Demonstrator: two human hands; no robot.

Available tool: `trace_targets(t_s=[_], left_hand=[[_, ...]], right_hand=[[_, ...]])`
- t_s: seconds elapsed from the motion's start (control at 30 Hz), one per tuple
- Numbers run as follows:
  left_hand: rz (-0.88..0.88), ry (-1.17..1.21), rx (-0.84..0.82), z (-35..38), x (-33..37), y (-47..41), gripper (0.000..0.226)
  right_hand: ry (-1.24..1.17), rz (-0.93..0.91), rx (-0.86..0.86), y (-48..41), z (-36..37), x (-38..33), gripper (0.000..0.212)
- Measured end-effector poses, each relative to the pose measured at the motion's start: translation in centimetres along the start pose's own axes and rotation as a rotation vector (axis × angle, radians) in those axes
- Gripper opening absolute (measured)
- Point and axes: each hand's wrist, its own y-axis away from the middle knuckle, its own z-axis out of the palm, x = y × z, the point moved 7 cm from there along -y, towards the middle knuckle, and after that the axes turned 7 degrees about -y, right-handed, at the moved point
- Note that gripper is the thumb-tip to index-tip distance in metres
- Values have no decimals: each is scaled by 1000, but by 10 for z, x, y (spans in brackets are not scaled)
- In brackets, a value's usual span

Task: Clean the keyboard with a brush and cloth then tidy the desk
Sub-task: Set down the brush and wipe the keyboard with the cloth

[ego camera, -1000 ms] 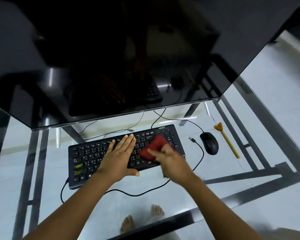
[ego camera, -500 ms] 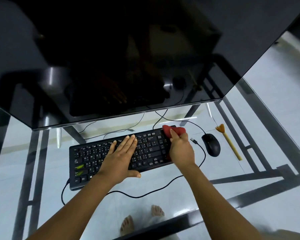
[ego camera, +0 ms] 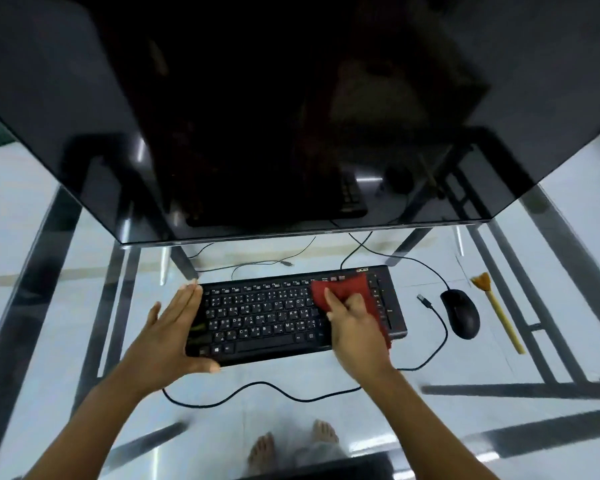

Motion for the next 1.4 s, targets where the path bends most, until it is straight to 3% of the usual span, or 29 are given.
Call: trace_targets(t_s=[0.1, 0.17, 0.23, 0.3, 0.37, 0.5, 0.53, 0.67, 0.8, 0.87, 1.0, 1.07, 1.17, 1.2, 1.33, 1.4], left_hand=[[26, 75, 18, 1, 0, 3, 143], [28, 77, 47, -1, -3, 4, 145], [3, 78, 69, 0, -11, 6, 145], [-4, 128, 78, 4, -15, 10, 143], [11, 209, 86, 6, -13, 13, 142], [18, 291, 114, 5, -15, 13, 143], [27, 299, 116, 4, -15, 14, 142], [20, 317, 106, 8, -20, 14, 141], [54, 281, 142, 10, -20, 13, 141], [57, 285, 142, 9, -21, 13, 141], [42, 323, 138, 8, -20, 13, 140], [48, 310, 153, 8, -21, 13, 140], [67, 275, 169, 10, -22, 13, 138], [70, 274, 167, 9, -22, 13, 138], [72, 303, 153, 9, -22, 13, 140], [72, 311, 155, 10, -23, 13, 140]], right_hand=[[-12, -392, -269, 25, 34, -73, 57], [-70, -485, -362, 12, 39, -79, 57], [-187, -277, -256, -17, 30, -51, 53], [-149, -29, -50, -35, 20, -23, 55], [-37, -11, -28, -27, 27, -42, 55], [-46, -514, -350, 21, 64, -139, 58], [-52, -562, -379, 19, 67, -141, 60], [-76, -259, -190, -10, 52, -88, 54], [-66, -472, -317, 27, 77, -146, 57], [-52, -546, -259, 22, 80, -165, 58], [-185, -157, -117, -23, 65, -121, 56], [-74, -216, -109, -10, 70, -136, 60], [-77, -549, -289, 29, 88, -181, 52], [-65, -580, -295, 26, 85, -181, 54], [-4, -163, -106, -39, 64, -127, 60], [-9, -191, -149, -33, 68, -140, 61]])
